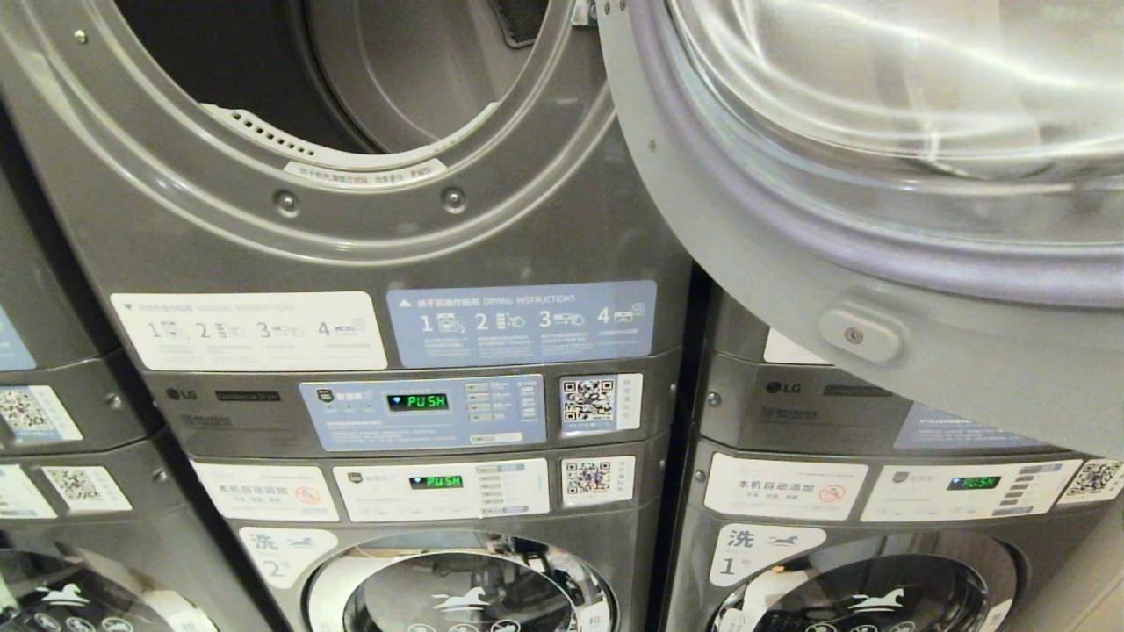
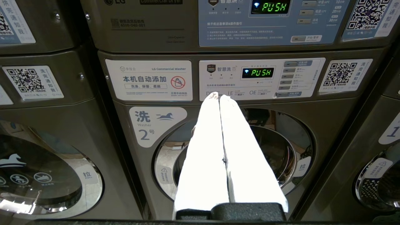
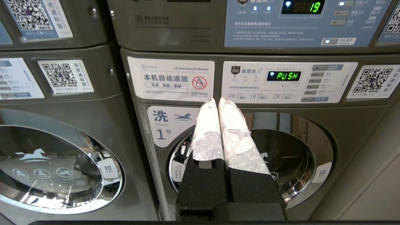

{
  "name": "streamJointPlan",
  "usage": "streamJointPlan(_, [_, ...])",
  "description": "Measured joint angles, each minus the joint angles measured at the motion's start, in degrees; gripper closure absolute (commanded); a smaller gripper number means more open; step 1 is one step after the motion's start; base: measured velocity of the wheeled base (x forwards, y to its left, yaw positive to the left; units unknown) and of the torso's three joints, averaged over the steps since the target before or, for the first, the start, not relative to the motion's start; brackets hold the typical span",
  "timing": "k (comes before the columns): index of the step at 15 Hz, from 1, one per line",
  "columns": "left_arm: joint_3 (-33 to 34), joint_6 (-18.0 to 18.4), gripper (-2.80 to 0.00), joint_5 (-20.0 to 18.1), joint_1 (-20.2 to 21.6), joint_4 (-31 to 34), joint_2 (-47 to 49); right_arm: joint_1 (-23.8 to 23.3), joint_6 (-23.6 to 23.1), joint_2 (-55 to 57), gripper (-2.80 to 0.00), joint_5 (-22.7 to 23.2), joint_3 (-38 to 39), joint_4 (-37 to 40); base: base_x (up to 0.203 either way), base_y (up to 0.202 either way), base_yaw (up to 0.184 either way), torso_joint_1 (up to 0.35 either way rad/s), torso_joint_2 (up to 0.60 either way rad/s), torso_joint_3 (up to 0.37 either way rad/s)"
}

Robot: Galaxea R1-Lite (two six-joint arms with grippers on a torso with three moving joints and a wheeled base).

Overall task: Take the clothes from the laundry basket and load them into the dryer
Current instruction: Take the clothes out of the basket

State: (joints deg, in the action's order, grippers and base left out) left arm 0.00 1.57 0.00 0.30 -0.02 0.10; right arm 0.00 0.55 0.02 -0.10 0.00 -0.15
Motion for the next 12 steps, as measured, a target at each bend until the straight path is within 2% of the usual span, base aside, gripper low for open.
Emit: streamJointPlan(12, [0.0,0.0,0.0,0.0,0.0,0.02,0.0,0.0,0.05,0.0,0.0,0.0,0.0,-0.01,0.0,0.0,0.0,-0.143,0.31,0.166])
